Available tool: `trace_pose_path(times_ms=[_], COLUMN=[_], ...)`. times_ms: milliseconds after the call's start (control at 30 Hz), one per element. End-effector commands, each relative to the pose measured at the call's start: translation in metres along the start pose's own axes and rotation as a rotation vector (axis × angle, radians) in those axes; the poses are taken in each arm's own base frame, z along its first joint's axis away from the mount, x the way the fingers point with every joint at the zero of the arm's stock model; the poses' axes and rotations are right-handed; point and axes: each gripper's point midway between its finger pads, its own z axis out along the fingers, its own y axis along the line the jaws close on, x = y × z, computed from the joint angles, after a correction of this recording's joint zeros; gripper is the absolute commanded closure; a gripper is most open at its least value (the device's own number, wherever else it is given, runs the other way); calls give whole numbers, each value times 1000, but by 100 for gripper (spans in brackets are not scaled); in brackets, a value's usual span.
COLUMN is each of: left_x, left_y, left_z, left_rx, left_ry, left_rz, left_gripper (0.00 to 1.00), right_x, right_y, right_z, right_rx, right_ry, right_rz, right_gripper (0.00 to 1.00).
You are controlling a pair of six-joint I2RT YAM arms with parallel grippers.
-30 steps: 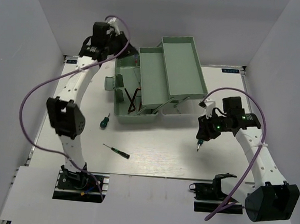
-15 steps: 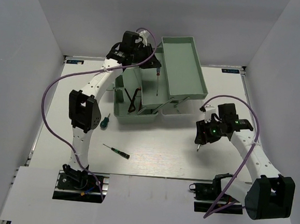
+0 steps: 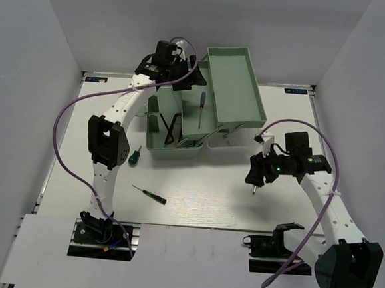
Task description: Sort the tools into containers
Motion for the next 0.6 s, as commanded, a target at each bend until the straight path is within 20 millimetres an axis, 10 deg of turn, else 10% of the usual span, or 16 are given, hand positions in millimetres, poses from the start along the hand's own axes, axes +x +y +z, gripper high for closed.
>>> trace_pose_path(times_ms=[0,100,267,300,567], left_x=[-47,-44,30,55,138], left_y=[-50,-50,15,42,79], left_z=[-78,-144,-206,-210,-277], left_rx=[14,-91,-326,-413,-502], left_ry=[-169,-236,-176,-142,-251], left_rz=[124,219,201,166,-24], left_gripper=[17,13,1,1,1], right_x=[-44,-74,-93,-90,-82], right_y=[54,88,143,136,214], right_z=[-30,-39,-10,15,127], right_rx=[-264,-424,-587,-563,-439], right_ry=[-199,-372,-308,-229,25], right_rz=[-347,-571,-754,-748,-868], right_gripper=[37,44,48,48,42])
